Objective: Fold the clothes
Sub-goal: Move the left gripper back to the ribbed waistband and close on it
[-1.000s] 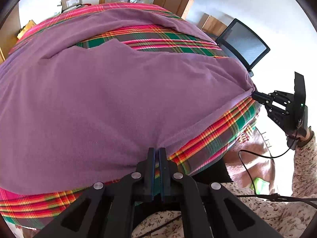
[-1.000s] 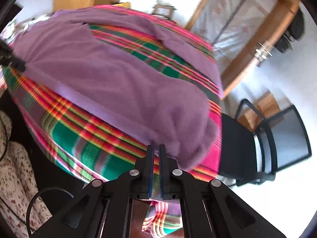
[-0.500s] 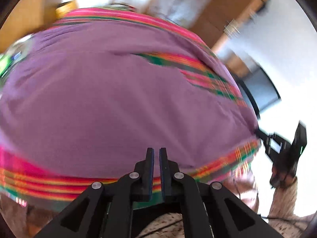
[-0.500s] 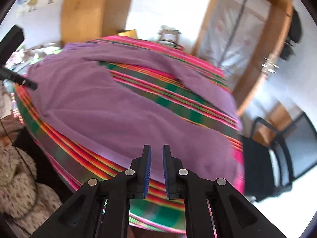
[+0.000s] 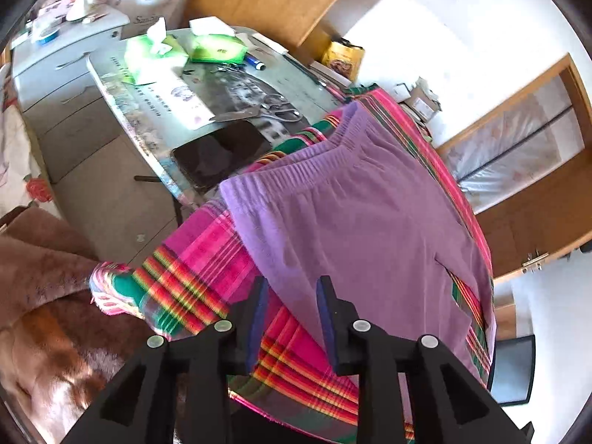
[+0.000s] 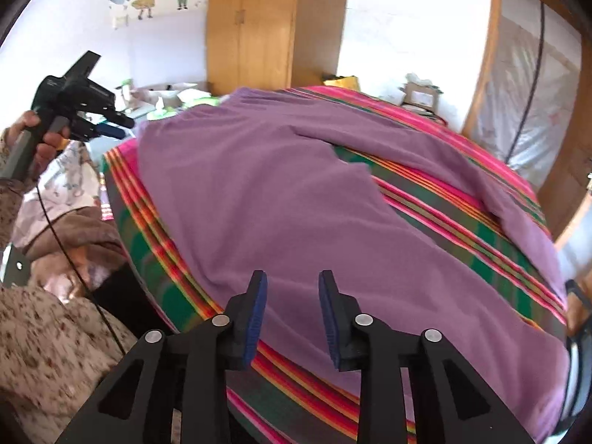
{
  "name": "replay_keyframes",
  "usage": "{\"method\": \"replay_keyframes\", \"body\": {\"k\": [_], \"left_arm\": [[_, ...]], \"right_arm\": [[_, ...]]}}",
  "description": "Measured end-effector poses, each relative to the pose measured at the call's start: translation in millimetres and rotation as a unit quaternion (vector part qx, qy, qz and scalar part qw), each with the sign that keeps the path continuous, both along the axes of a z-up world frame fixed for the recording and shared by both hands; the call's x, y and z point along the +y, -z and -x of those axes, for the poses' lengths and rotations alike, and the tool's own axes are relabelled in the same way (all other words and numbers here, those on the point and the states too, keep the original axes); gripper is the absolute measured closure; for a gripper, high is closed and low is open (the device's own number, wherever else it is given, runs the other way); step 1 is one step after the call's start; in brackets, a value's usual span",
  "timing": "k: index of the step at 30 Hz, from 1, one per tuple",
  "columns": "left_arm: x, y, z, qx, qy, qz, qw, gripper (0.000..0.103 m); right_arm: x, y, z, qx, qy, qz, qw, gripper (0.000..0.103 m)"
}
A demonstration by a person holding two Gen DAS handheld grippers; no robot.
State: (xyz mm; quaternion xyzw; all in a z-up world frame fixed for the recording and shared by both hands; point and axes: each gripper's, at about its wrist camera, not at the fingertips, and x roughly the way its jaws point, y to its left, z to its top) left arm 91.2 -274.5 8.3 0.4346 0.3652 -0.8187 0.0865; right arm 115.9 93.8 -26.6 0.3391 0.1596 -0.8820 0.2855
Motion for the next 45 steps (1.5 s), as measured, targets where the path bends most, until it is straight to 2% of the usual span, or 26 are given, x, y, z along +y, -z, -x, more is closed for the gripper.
{"method": "replay_keyframes", "body": {"k": [5, 8, 12, 15, 16, 17, 18, 22, 25, 29, 37, 40, 45], "left_arm": [[-4.8, 19.6, 13.5, -0.028, -0.005, -0.045, 0.9986, 0.075], [-7.6, 22.5, 17.4, -0.028, -0.017, -0.044, 0.9985, 0.075], [-19.5, 29.2, 24.1, -0.026, -0.04, -0.076, 0.996, 0.074], [-23.3, 31.5, 23.1, -0.008, -0.049, -0.092, 0.9945, 0.075], [-24.5, 32.3, 22.7, -0.003, -0.052, -0.097, 0.9939, 0.081], [-25.4, 32.9, 22.3, 0.003, -0.054, -0.1, 0.9935, 0.096], [-23.6, 31.8, 21.1, 0.007, -0.049, -0.089, 0.9948, 0.1], [-28.8, 31.6, 6.8, 0.036, -0.065, -0.101, 0.9921, 0.101], [-29.3, 25.5, -6.0, 0.051, -0.068, -0.087, 0.9926, 0.101], [-31.8, 31.6, -15.3, 0.047, -0.083, -0.097, 0.9907, 0.101], [-31.8, 32.5, -31.8, 0.048, -0.09, -0.088, 0.9908, 0.101], [-32.5, 39.6, -30.4, 0.035, -0.095, -0.097, 0.9902, 0.101], [-30.3, 43.4, -31.3, 0.031, -0.101, -0.099, 0.9895, 0.1]], "right_arm": [[-25.0, 7.3, 1.8, -0.004, -0.019, -0.005, 1.0, 0.07], [-26.0, 12.0, 1.7, -0.009, -0.016, -0.013, 1.0, 0.07], [-23.8, 18.4, 2.9, -0.021, -0.006, -0.018, 1.0, 0.069], [-25.1, 19.1, 3.0, -0.021, 0.001, -0.014, 1.0, 0.069], [-26.0, 19.7, 2.9, -0.02, 0.002, -0.014, 1.0, 0.069], [-26.5, 20.9, 3.2, -0.022, 0.002, -0.013, 1.0, 0.069], [-27.0, 22.0, 3.6, -0.023, 0.003, -0.012, 1.0, 0.069], [-26.0, 23.1, 5.8, -0.029, 0.01, -0.006, 1.0, 0.069], [-26.7, 22.4, 6.3, -0.03, 0.012, -0.003, 0.999, 0.069], [-26.1, 21.5, 4.8, -0.029, 0.011, 0.002, 1.0, 0.069], [-18.8, 17.6, -6.4, -0.027, 0.011, 0.01, 1.0, 0.069], [-13.4, 15.6, -6.7, -0.023, 0.012, 0.014, 1.0, 0.069], [-10.5, 14.4, -10.4, -0.018, -0.009, 0.015, 1.0, 0.069]]}}
